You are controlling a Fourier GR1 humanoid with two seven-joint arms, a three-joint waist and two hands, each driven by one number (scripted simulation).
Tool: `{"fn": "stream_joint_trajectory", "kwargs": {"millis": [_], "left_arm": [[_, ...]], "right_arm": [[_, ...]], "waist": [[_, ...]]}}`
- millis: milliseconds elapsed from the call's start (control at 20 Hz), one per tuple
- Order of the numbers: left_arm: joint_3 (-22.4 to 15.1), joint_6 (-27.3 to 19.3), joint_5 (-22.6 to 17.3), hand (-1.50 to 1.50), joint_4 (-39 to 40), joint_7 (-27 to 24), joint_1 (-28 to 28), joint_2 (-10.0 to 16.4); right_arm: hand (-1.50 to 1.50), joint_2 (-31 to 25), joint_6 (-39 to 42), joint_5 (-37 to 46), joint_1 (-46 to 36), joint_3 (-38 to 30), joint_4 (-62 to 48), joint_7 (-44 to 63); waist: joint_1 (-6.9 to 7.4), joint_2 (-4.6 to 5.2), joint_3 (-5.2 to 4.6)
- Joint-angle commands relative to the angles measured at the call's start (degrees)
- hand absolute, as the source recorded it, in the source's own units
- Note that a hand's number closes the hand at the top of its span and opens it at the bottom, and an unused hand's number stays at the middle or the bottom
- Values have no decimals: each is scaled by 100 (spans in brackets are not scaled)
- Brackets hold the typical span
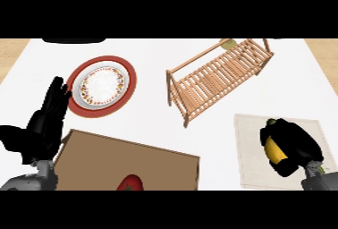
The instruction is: Pick the lemon from the placemat and place it in the tiered shelf
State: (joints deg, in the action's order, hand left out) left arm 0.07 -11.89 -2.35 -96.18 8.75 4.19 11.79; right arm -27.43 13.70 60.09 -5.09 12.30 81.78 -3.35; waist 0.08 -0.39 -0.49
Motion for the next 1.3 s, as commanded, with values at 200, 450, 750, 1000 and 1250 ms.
{"fn": "stream_joint_trajectory", "kwargs": {"millis": [200,450,750,1000,1250], "left_arm": [[167,19,64,0,-53,1,-47,18],[379,282,-92,0,208,-258,27,141],[321,171,-27,0,41,75,141,47],[394,252,-131,0,-259,-49,-304,84],[246,188,-9,0,35,-172,-124,-106]], "right_arm": [[150,163,194,144,533,678,1001,-549],[150,557,789,-258,609,826,1572,-492],[150,583,1646,-1110,1223,432,3634,-54],[150,1385,2065,-2708,1300,-595,4577,577],[150,1691,2382,-3586,405,-1721,5248,2073]], "waist": [[-31,24,47],[-53,28,44],[-112,12,44],[-118,-16,40],[-71,26,36]]}}
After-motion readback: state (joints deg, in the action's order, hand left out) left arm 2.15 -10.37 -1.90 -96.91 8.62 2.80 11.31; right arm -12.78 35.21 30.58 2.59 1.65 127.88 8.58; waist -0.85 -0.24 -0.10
